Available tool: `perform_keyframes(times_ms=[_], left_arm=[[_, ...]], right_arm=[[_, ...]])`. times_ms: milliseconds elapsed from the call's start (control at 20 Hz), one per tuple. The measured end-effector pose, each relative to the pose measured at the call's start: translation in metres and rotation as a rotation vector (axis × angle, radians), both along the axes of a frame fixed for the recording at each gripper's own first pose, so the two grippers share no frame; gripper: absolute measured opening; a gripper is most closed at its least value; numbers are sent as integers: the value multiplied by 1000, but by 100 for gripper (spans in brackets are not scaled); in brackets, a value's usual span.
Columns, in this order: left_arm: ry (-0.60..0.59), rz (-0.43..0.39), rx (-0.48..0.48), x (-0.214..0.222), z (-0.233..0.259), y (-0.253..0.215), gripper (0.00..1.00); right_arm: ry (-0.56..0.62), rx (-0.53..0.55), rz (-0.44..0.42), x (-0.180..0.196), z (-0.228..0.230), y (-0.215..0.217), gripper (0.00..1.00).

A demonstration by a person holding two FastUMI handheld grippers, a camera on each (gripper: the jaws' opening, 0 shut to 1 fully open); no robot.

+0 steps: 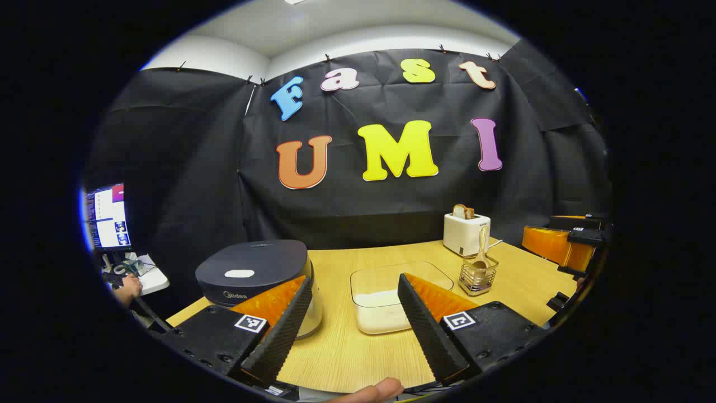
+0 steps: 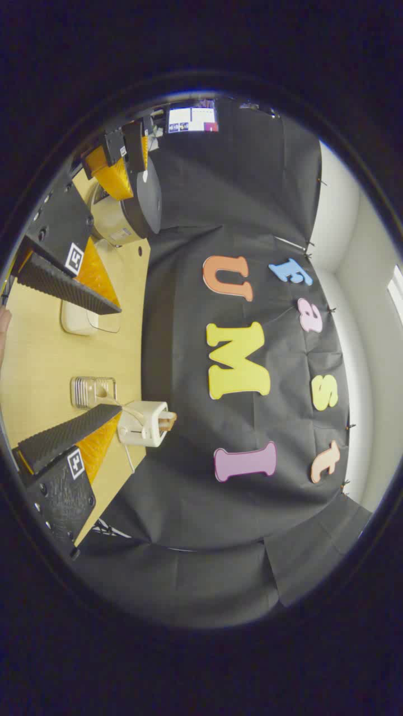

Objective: Close the left gripper, press the button to open the rice cooker; take a wooden spoon from the chopstick holder with the right hand, scoop a spoonful of rice and pour it into the rice cooker, then put the wooden spoon back into the chopstick holder.

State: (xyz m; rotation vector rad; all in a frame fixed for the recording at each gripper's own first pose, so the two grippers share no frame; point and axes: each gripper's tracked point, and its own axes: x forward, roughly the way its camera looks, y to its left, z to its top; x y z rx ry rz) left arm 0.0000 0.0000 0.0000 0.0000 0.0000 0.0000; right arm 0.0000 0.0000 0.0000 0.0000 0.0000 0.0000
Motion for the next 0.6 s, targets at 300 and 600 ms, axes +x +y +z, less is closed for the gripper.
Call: perform_keyframes(times_ms=[300, 600], left_arm=[[27, 32, 0, 0, -8, 1, 98], [34, 49, -10, 1, -7, 14, 96]], right_arm=[[6, 42, 9, 5, -1, -10, 95], [8, 48, 20, 7, -1, -10, 95]])
